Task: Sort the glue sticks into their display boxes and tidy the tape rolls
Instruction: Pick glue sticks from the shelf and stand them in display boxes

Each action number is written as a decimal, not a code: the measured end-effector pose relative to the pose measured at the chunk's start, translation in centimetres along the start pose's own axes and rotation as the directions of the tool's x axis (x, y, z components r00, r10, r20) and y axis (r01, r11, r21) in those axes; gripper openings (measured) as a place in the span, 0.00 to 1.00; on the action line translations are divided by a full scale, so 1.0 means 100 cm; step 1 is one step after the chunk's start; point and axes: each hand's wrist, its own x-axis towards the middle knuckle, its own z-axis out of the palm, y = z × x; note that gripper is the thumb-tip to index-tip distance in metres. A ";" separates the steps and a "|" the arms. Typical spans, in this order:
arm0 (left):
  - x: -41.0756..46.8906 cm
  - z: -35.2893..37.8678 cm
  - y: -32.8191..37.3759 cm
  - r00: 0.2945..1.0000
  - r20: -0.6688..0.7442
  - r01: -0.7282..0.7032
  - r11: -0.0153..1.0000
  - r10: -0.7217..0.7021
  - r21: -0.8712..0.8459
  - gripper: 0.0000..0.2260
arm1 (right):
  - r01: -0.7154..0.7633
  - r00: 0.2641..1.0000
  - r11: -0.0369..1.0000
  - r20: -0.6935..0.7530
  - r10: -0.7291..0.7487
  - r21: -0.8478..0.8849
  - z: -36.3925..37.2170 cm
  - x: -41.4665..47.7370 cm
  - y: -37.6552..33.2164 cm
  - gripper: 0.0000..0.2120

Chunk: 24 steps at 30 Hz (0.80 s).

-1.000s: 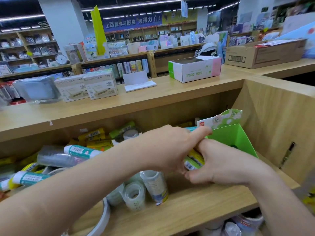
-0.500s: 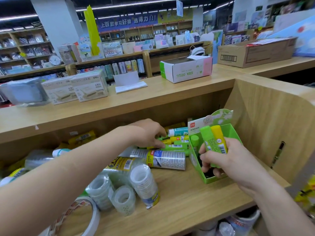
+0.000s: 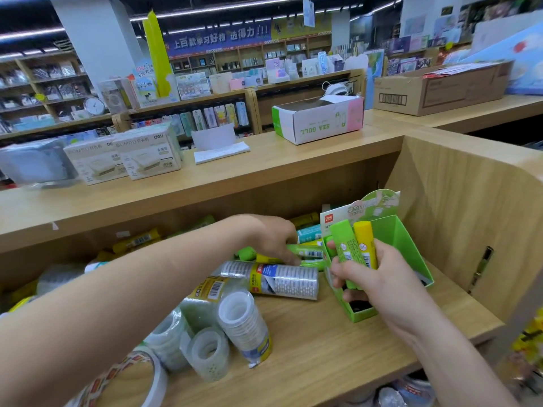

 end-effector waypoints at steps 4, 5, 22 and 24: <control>0.000 0.006 -0.003 0.999 -0.027 -0.028 0.999 0.028 0.023 0.09 | -0.015 1.000 0.996 -0.010 0.016 0.084 0.002 -0.001 0.002 0.10; -0.001 0.008 -0.004 0.999 -0.025 -0.035 0.999 0.035 0.025 0.08 | -0.019 1.000 0.995 -0.015 0.021 0.100 0.002 -0.001 0.002 0.10; -0.122 -0.005 -0.009 0.833 -0.547 0.071 0.996 -0.088 -0.052 0.10 | 0.066 0.998 0.952 -0.009 -0.066 0.300 0.007 -0.005 -0.009 0.07; -0.145 -0.002 0.002 0.772 -0.628 0.053 0.995 -0.097 -0.089 0.09 | 0.081 0.996 0.931 0.001 -0.087 0.355 0.016 -0.007 -0.016 0.05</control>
